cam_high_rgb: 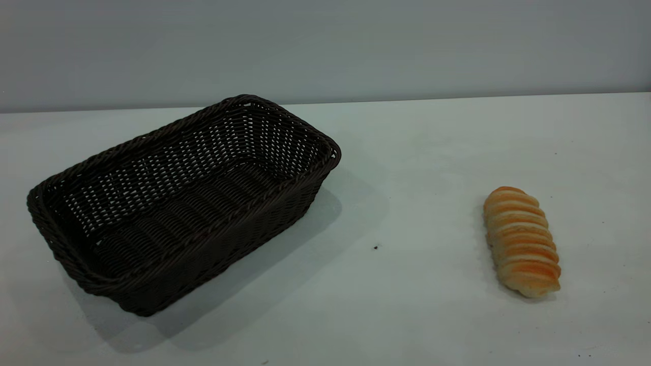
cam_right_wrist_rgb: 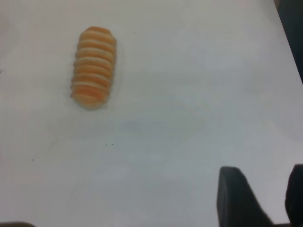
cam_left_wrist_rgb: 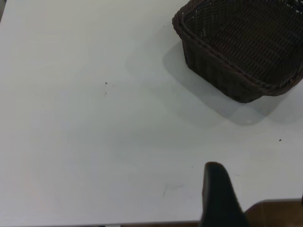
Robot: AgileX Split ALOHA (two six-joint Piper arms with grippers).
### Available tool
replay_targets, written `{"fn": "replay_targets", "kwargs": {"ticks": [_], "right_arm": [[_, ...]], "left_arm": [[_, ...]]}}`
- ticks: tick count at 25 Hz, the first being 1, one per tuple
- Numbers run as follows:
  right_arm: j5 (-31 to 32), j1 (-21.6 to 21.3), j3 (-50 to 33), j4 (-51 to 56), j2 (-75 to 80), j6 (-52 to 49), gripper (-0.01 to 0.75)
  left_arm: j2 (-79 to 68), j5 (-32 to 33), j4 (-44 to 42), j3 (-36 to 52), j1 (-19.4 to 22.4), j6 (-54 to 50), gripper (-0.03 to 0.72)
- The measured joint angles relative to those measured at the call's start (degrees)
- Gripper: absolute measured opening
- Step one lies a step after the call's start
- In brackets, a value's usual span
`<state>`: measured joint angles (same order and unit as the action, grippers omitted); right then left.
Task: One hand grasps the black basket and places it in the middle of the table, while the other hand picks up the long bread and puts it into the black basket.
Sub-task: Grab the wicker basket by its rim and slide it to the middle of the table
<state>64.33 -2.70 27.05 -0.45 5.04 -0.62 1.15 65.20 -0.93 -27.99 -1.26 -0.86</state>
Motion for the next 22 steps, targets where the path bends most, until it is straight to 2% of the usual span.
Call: {"fn": "replay_targets", "kwargs": {"ticks": [18, 22], "right_arm": [[0.0, 0.0, 0.0, 0.45, 0.0, 0.04, 0.239], [-0.05, 0.0, 0.0, 1.23, 0.0, 1.97, 0.239]], "left_arm": [[0.0, -0.05, 0.0, 0.05, 0.0, 0.0, 0.487], [0.0, -1.95, 0.0, -0.7, 0.0, 0.0, 0.487]]}}
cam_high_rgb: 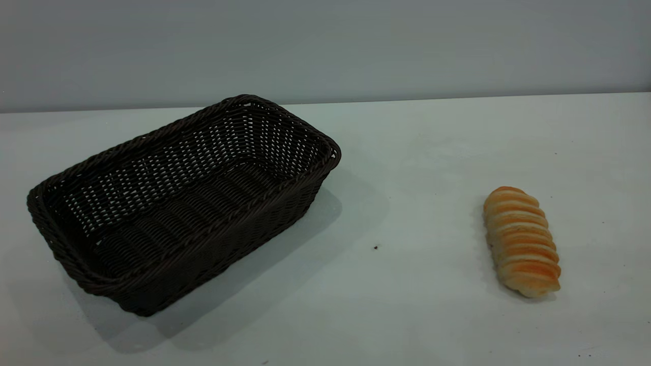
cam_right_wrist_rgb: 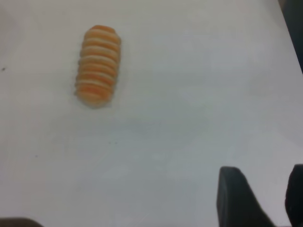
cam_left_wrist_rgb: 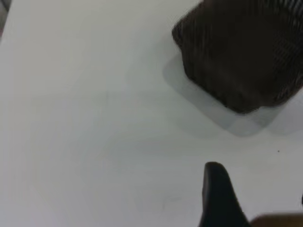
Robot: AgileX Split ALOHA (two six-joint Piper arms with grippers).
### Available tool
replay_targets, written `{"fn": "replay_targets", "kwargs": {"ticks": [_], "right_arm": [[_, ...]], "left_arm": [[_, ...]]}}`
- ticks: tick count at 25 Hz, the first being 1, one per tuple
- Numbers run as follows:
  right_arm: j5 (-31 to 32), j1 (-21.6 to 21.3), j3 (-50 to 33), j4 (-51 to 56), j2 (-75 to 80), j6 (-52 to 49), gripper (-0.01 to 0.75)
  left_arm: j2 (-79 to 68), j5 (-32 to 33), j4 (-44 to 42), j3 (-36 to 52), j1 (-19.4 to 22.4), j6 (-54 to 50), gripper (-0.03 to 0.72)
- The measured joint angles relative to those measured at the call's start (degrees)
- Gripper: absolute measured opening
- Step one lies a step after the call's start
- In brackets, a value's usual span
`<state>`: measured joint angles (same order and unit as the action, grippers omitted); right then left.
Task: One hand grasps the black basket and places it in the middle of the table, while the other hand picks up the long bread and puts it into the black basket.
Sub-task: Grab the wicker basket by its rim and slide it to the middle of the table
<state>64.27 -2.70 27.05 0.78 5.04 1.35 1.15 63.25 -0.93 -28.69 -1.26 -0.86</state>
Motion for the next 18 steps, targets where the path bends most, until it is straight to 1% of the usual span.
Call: {"fn": "replay_targets", "kwargs": {"ticks": [2, 4, 5, 8, 11, 13, 15, 18], "right_arm": [[-0.26, 0.0, 0.31, 0.75, 0.0, 0.94, 0.245], [-1.19, 0.0, 0.93, 1.86, 0.07, 2.16, 0.267], [-1.85, 0.0, 1.21, 2.81, 0.42, 2.86, 0.283], [-4.32, 0.0, 1.39, 6.7, 2.84, 4.55, 0.364], [-6.01, 0.0, 1.39, 9.86, 7.09, 7.24, 0.461], [-7.61, 0.0, 1.39, 11.55, 11.18, 8.79, 0.502], [-10.17, 0.0, 1.39, 13.38, 15.27, 10.04, 0.523], [-13.31, 0.0, 1.39, 16.33, 21.66, 12.59, 0.528]], "left_arm": [[0.0, -1.71, 0.59, -0.31, 0.0, -0.43, 0.487], [-0.34, -2.11, 1.97, -0.38, 0.0, -1.85, 0.487], [-1.03, -2.11, 2.25, -0.38, 0.0, -2.85, 0.487], [-7.42, -2.11, 2.38, -0.38, 0.0, -4.52, 0.487], [-17.64, -3.21, 2.43, -0.38, 0.0, -4.82, 0.487], [-25.09, -5.59, 2.43, -0.38, 0.0, -5.13, 0.487], [-33.31, -8.58, 2.43, -1.25, 0.0, -5.81, 0.487], [-45.04, -11.18, 2.43, -4.92, 0.0, -6.42, 0.487]]}}
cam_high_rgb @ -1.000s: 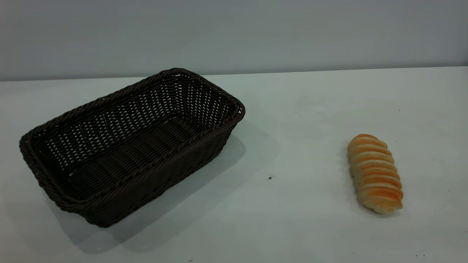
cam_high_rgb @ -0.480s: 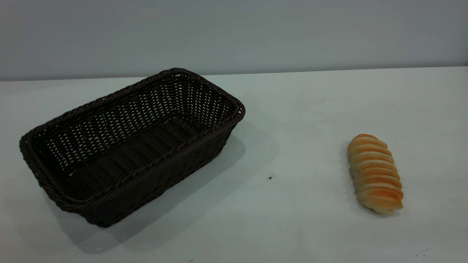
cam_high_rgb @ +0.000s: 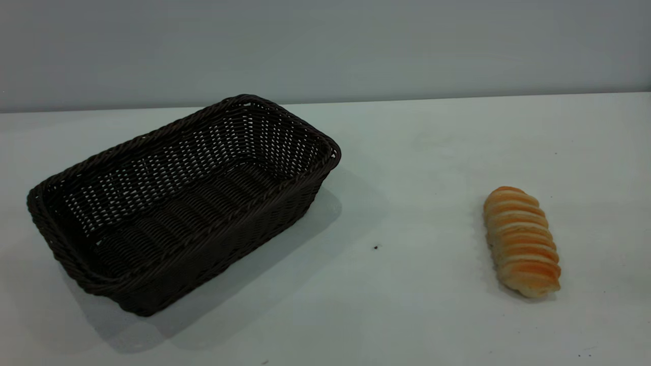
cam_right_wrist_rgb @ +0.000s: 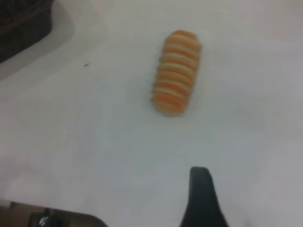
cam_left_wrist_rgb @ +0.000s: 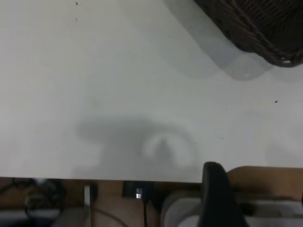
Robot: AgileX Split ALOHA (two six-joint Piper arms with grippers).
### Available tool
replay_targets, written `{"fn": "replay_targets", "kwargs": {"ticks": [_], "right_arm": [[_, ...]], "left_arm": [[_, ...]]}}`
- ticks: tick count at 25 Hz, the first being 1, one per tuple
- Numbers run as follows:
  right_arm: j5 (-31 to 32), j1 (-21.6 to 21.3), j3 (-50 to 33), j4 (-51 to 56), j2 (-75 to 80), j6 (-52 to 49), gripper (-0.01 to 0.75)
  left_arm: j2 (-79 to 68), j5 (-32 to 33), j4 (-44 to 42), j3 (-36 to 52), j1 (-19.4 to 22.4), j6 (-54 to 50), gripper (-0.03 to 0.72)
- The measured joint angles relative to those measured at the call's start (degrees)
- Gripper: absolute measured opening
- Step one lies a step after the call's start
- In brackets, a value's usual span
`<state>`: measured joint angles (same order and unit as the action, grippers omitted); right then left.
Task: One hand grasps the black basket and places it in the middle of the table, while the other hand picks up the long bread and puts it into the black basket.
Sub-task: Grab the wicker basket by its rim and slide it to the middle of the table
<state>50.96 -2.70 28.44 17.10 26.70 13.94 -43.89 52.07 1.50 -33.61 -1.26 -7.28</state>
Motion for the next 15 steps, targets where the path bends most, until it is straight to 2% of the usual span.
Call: {"fn": "replay_targets", "kwargs": {"ticks": [7, 15], "right_arm": [[-5.05, 0.0, 0.0, 2.33, 7.96, 4.45, 0.529], [-6.31, 0.0, 0.0, 2.54, 8.01, 5.94, 0.529]], "left_arm": [[-22.33, -3.18, 1.42, -12.07, 0.0, -3.57, 0.487], [-40.61, -17.64, 3.17, -13.11, 0.0, -16.34, 0.487]]}}
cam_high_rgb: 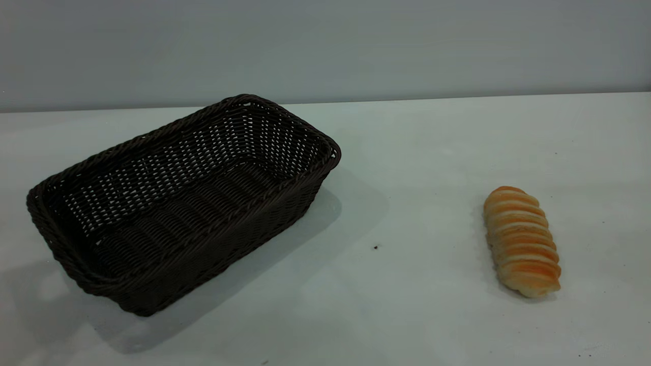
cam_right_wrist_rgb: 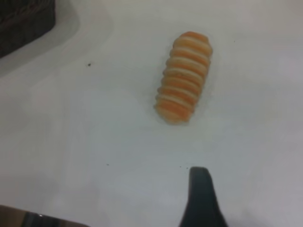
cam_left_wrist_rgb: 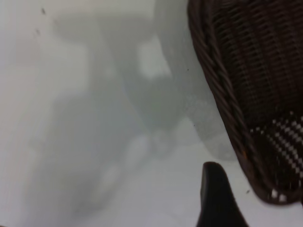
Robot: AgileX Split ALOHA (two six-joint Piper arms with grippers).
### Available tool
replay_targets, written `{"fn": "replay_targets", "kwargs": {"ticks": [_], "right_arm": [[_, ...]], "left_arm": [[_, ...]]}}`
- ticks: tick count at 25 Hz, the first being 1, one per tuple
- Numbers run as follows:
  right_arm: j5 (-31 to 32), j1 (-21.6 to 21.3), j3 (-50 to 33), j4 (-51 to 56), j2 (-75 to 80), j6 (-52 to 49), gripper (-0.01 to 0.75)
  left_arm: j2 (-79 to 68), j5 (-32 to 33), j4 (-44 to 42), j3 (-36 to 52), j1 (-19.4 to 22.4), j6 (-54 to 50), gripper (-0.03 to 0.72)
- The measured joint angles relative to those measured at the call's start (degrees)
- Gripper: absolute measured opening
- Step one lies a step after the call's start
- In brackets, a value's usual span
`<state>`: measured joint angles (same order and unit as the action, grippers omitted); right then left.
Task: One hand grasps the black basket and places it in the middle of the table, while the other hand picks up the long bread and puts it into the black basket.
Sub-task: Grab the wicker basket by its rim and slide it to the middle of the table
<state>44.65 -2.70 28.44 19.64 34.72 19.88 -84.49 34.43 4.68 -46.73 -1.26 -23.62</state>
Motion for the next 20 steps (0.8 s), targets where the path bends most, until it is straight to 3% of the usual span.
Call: {"fn": "replay_targets", "kwargs": {"ticks": [6, 20], "right_arm": [[-0.06, 0.0, 0.0, 0.0, 0.0, 0.36, 0.529], [-0.59, 0.0, 0.0, 0.0, 0.0, 0.36, 0.529]], "left_arm": [[-8.39, -7.17, 5.27, -0.06, 0.0, -4.45, 0.487], [-19.23, -13.65, 10.1, -0.17, 0.0, -4.76, 0.487]]}}
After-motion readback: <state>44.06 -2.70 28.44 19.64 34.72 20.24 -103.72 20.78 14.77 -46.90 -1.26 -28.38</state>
